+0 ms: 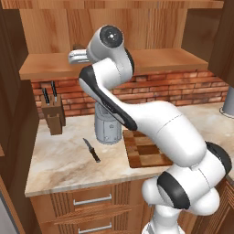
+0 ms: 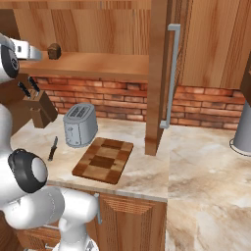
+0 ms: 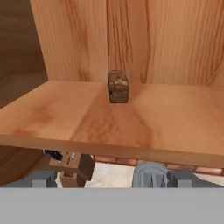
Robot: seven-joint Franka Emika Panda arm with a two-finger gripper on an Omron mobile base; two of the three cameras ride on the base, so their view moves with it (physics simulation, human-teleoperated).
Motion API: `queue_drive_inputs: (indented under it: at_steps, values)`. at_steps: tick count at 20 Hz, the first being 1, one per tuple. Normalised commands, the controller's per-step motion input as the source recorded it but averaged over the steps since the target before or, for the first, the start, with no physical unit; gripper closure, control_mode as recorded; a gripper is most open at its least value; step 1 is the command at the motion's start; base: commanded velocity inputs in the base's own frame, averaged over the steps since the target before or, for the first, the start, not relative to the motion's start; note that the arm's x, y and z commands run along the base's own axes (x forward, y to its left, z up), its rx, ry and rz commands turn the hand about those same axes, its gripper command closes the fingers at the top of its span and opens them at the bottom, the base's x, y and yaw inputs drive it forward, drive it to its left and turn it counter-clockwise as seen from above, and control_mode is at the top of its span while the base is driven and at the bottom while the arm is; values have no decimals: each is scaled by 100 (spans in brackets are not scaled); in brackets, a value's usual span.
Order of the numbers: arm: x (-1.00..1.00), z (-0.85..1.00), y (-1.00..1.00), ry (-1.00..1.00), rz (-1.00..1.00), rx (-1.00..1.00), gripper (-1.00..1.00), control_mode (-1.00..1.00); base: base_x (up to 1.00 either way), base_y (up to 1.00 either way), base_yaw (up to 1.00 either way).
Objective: Pick the bread, place it on the cutting board, pick the jam, place it on the counter, and close the cabinet.
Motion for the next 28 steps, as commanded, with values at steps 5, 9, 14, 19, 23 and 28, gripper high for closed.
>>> queue_drive_inputs:
  at_steps: [5,9,14,19,23,28]
  values:
    - [31,-14,4,0,1,0,-100,-100,0,0,0]
    - [33,-10,3,0,1,0,-100,-100,0,0,0]
    - [37,-2,3,0,0,0,-100,-100,0,0,0]
    - [39,0,3,0,0,0,-100,-100,0,0,0]
    - [33,0,5,0,0,0,-100,-100,0,0,0]
    - [35,-4,3,0,1,0,-100,-100,0,0,0]
